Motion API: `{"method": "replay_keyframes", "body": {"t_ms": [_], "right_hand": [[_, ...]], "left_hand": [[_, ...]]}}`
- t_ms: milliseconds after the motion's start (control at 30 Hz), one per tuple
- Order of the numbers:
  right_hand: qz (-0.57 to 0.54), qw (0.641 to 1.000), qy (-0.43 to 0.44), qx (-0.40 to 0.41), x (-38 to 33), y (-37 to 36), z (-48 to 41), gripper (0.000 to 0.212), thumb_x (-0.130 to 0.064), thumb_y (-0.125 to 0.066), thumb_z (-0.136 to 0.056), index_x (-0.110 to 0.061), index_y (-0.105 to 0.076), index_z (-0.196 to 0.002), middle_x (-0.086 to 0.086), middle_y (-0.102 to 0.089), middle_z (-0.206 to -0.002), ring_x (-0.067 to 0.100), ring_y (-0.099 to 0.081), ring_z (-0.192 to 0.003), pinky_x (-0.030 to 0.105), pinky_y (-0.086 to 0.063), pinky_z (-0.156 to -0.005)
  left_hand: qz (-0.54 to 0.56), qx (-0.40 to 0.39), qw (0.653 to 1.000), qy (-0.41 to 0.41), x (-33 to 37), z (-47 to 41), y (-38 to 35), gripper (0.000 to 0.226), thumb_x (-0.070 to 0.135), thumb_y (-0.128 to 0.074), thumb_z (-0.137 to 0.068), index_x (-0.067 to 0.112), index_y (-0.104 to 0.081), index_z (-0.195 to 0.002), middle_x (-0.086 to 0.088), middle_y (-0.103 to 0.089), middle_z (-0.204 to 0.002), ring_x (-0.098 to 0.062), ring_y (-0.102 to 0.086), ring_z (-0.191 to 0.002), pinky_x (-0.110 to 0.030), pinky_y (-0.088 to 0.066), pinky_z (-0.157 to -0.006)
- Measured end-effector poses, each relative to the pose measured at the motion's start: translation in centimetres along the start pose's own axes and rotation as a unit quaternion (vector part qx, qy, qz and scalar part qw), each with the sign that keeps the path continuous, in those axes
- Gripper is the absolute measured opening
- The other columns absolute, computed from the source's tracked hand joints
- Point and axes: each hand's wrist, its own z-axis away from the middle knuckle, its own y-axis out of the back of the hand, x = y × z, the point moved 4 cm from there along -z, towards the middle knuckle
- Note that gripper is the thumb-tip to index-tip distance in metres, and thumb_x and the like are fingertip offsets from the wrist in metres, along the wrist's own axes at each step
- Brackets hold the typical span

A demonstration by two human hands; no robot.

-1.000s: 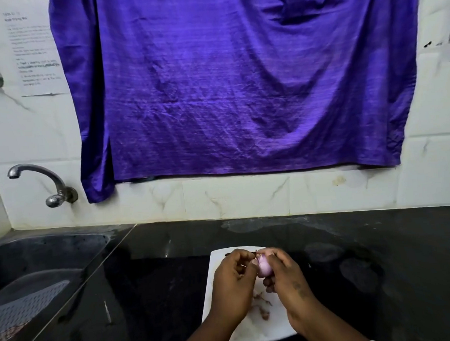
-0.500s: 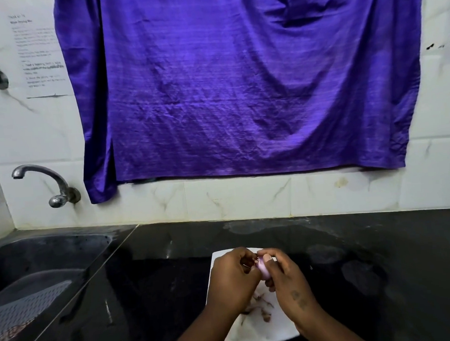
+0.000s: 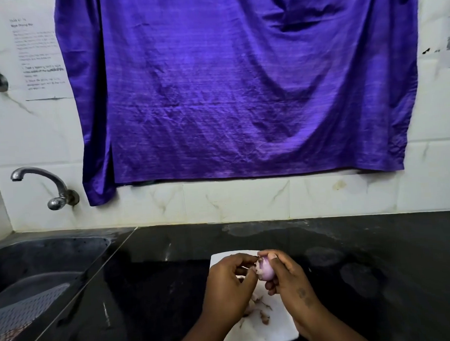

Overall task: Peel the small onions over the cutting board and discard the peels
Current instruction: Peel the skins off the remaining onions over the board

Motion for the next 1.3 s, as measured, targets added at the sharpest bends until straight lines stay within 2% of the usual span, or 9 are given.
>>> {"method": "replay_keyframes", "body": {"t_ms": [233, 433, 533, 767, 933, 1067, 1133, 1200, 1300], "right_hand": [[0.042, 0.999, 0.015, -0.008, 0.2, 0.1, 0.1, 0.029, -0.013, -0.047, -0.106, -0.023, -0.074, -0.098, -0.003, -0.073, -0.081, -0.002, -0.059, -0.059, 0.017, -0.046, -0.054], [0.080, 0.996, 0.022, -0.015, -0.1, -0.1, 0.4, 0.024, -0.018, -0.049, -0.106, -0.024, -0.072, -0.104, -0.005, -0.073, -0.091, -0.004, -0.063, -0.067, 0.014, -0.048, -0.059], [0.079, 0.996, 0.037, -0.018, -0.4, -0.3, 0.9, 0.022, -0.021, -0.051, -0.105, -0.027, -0.072, -0.105, -0.009, -0.075, -0.087, -0.003, -0.065, -0.071, 0.015, -0.050, -0.063], [0.068, 0.996, 0.053, -0.020, -1.0, -0.8, 1.5, 0.021, -0.020, -0.053, -0.105, -0.028, -0.072, -0.105, -0.017, -0.074, -0.081, -0.005, -0.067, -0.075, 0.016, -0.051, -0.067], [0.070, 0.996, 0.052, -0.011, -0.5, -0.7, 1.3, 0.026, -0.020, -0.051, -0.105, -0.031, -0.073, -0.101, -0.007, -0.076, -0.090, -0.001, -0.067, -0.075, 0.019, -0.050, -0.066], [-0.004, 1.000, -0.009, 0.008, -0.3, -0.8, 0.9, 0.027, -0.013, -0.047, -0.106, -0.014, -0.073, -0.100, 0.004, -0.075, -0.085, 0.005, -0.063, -0.062, 0.017, -0.048, -0.054], [-0.050, 0.997, -0.061, 0.008, -0.2, -0.7, 0.7, 0.028, -0.015, -0.045, -0.105, -0.007, -0.072, -0.101, 0.011, -0.072, -0.081, 0.011, -0.057, -0.056, 0.020, -0.047, -0.049], [-0.079, 0.991, -0.104, -0.009, -0.1, -0.7, 0.7, 0.031, -0.021, -0.045, -0.106, -0.003, -0.070, -0.104, 0.012, -0.068, -0.079, 0.013, -0.053, -0.052, 0.023, -0.045, -0.048], [-0.084, 0.986, -0.143, -0.020, 0.1, -0.5, 0.6, 0.039, -0.030, -0.042, -0.107, -0.001, -0.069, -0.104, 0.011, -0.065, -0.071, 0.014, -0.052, -0.048, 0.026, -0.040, -0.046]], "left_hand": [[-0.015, -0.031, 0.999, -0.011, 0.1, -0.5, 0.5, 0.014, 0.017, -0.078, -0.086, 0.027, -0.084, -0.093, 0.016, -0.080, -0.083, -0.004, -0.076, -0.079, -0.032, -0.064, -0.077], [-0.076, -0.023, 0.997, -0.015, 0.2, -0.4, 0.4, 0.009, 0.033, -0.074, -0.086, 0.031, -0.082, -0.091, 0.019, -0.077, -0.078, -0.002, -0.074, -0.076, -0.033, -0.063, -0.074], [-0.123, 0.010, 0.992, -0.022, 0.6, 0.0, 0.2, 0.013, 0.038, -0.069, -0.086, 0.032, -0.079, -0.088, 0.020, -0.075, -0.075, -0.001, -0.071, -0.073, -0.028, -0.059, -0.069], [-0.149, 0.062, 0.986, -0.042, 1.3, 0.5, -0.4, 0.012, 0.027, -0.066, -0.088, 0.031, -0.077, -0.087, 0.020, -0.073, -0.075, -0.002, -0.068, -0.075, -0.020, -0.053, -0.067], [-0.109, 0.077, 0.991, -0.002, 0.8, 0.1, -0.4, 0.019, 0.014, -0.067, -0.084, 0.028, -0.079, -0.081, 0.017, -0.073, -0.069, -0.005, -0.070, -0.069, -0.029, -0.057, -0.065], [-0.065, 0.076, 0.995, 0.006, 0.2, 0.1, -0.2, 0.034, 0.003, -0.063, -0.085, 0.031, -0.082, -0.085, 0.023, -0.075, -0.078, -0.002, -0.072, -0.074, -0.031, -0.060, -0.070], [-0.046, 0.072, 0.996, -0.030, 0.0, 0.5, 0.1, 0.036, 0.001, -0.063, -0.087, 0.033, -0.080, -0.090, 0.023, -0.075, -0.088, -0.005, -0.072, -0.082, -0.031, -0.060, -0.072], [-0.060, 0.039, 0.991, -0.109, 0.2, 0.9, 0.4, 0.036, 0.005, -0.063, -0.091, 0.036, -0.076, -0.104, 0.019, -0.070, -0.102, -0.010, -0.070, -0.093, -0.026, -0.057, -0.074], [-0.171, -0.049, 0.958, -0.225, -0.3, 1.5, 0.6, 0.032, 0.028, -0.058, -0.102, 0.041, -0.061, -0.132, 0.020, -0.059, -0.125, -0.006, -0.061, -0.114, -0.023, -0.054, -0.084]]}}
